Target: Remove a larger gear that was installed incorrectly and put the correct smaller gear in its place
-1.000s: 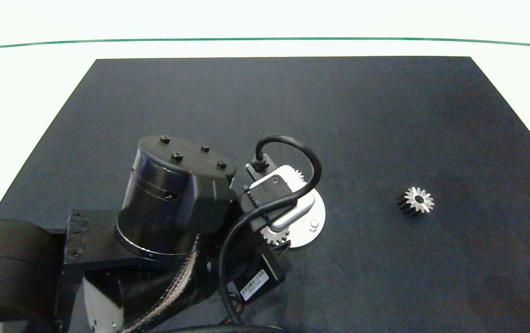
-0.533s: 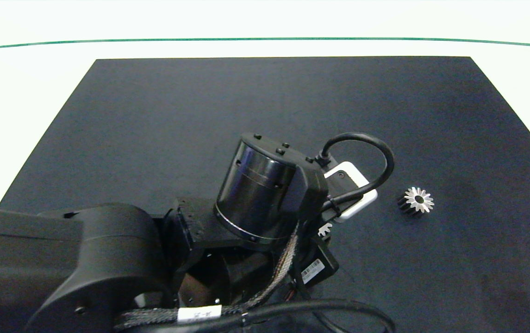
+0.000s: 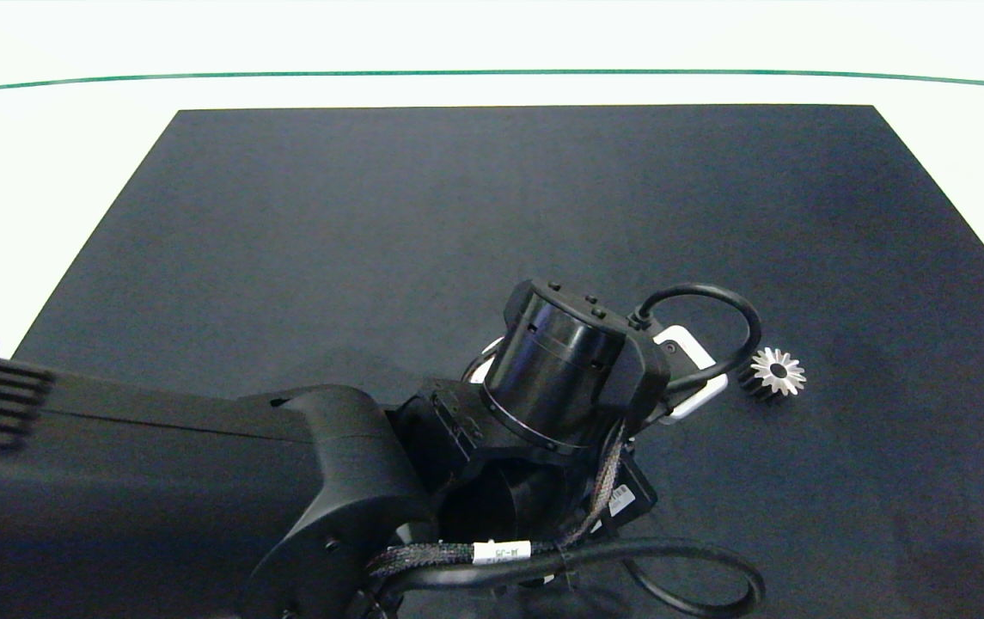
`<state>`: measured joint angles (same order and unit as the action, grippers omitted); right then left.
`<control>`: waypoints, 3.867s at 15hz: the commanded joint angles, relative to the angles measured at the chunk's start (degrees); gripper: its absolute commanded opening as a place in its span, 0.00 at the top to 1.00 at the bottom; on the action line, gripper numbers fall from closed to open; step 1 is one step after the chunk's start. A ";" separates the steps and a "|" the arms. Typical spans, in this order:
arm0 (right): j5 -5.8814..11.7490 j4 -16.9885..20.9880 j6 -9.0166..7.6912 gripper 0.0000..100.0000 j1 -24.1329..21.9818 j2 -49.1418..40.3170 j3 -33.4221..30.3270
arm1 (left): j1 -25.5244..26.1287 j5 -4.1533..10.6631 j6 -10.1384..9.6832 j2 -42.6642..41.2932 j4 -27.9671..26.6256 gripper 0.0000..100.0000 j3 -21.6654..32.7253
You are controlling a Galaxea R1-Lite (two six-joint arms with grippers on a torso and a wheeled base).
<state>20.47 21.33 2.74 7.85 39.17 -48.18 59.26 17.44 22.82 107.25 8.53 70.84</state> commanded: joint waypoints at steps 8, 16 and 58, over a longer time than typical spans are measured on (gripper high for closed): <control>0.10 0.11 0.33 0.00 0.67 -0.14 1.51 | -0.99 0.13 0.21 3.75 1.66 0.78 1.67; 0.01 0.11 0.33 0.00 1.29 -0.32 1.95 | -3.45 0.13 1.17 3.23 1.66 0.78 1.23; 0.63 4.86 -2.30 0.00 -8.64 -12.27 6.43 | -54.42 0.13 -0.85 -70.16 -25.58 0.00 -29.97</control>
<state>20.97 25.27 1.15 -0.33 30.93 -43.06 12.18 17.44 21.93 48.24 -14.32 40.79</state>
